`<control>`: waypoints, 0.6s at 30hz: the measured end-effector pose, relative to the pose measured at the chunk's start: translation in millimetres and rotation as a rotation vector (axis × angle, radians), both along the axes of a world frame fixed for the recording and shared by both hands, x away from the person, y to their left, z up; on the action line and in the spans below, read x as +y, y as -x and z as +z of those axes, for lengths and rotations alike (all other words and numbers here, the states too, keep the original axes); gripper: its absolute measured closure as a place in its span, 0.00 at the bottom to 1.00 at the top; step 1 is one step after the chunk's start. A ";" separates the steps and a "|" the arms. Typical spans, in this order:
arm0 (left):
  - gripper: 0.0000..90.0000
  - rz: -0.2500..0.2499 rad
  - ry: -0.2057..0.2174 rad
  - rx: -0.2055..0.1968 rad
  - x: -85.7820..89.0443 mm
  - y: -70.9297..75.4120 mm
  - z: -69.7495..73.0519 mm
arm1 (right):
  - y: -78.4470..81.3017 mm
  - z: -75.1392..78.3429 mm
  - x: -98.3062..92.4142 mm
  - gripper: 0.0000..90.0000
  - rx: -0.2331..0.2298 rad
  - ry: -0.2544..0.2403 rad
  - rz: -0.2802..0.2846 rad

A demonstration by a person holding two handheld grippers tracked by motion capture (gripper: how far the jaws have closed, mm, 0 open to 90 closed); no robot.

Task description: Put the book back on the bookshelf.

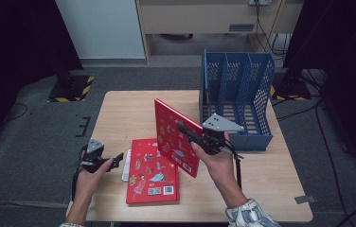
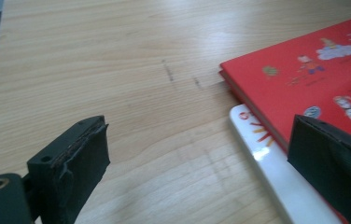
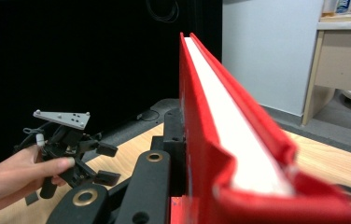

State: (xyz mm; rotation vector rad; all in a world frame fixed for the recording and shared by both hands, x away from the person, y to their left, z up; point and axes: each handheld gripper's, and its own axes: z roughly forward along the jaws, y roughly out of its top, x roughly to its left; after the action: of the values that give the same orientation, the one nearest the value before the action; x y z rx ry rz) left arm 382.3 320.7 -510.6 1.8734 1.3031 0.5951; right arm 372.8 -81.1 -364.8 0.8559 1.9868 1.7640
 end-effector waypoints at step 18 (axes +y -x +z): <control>0.05 0.059 -0.097 0.102 14.2 -5.9 -19.5 | 9.0 -0.5 -42.3 0.89 -0.006 -0.003 -0.061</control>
State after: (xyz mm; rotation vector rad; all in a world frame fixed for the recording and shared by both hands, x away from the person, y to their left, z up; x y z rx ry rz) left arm 388.2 334.9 -530.1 1.9719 1.4222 0.6095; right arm 363.8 -123.4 -365.3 0.9015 1.9334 1.7346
